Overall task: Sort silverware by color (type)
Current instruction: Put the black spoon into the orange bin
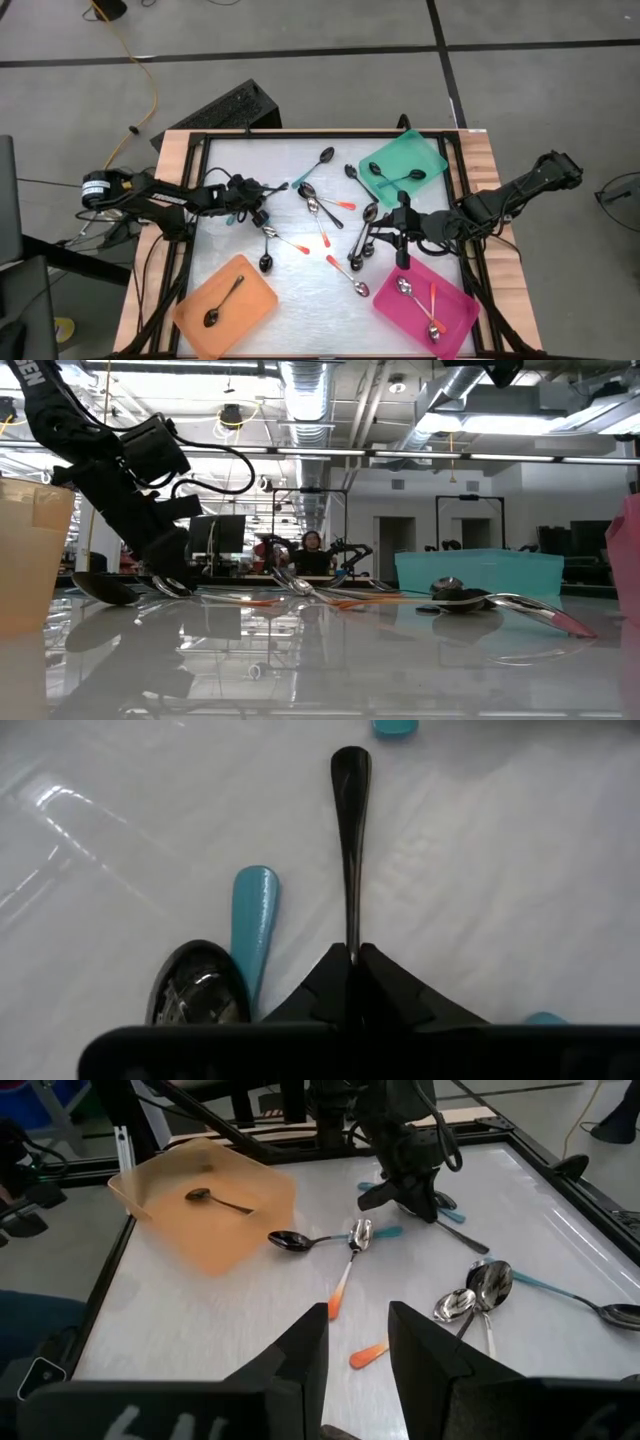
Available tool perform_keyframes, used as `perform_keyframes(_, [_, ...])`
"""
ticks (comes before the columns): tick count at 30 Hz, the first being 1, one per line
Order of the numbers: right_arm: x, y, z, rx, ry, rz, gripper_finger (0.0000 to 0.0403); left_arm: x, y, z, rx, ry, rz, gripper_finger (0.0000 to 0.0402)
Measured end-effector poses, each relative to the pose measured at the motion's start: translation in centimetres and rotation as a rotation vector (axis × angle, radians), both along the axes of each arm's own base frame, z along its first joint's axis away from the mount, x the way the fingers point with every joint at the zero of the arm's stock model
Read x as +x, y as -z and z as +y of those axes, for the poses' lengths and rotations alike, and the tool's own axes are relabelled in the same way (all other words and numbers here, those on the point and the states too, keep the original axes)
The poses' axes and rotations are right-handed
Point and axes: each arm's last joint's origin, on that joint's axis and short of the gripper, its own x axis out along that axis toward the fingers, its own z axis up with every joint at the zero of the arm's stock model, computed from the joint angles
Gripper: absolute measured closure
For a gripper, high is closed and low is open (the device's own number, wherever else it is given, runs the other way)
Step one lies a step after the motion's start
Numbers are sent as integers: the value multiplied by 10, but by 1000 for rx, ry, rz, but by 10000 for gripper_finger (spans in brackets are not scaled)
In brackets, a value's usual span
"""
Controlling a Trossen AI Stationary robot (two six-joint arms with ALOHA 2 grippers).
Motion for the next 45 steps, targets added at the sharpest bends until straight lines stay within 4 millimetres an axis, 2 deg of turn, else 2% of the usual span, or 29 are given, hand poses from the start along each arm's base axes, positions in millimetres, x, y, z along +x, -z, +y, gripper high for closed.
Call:
perform_keyframes(5, [0,0,0,3,0,-5,285,5,-12,2,4,5,-58,400])
perform_keyframes(15, [0,0,0,4,1,-4,285,13,-51,3,25,-9,-275,401])
perform_keyframes(27, [0,0,0,1,1,0,285,-2,-97,-23,-26,39,-557,401])
perform_keyframes(34, [-1,2,-1,-10,3,18,285,-12,-109,-35,-102,41,-660,401])
perform_keyframes(45, [-1,3,-1,-16,5,29,285,-16,-116,-49,-240,63,-748,401])
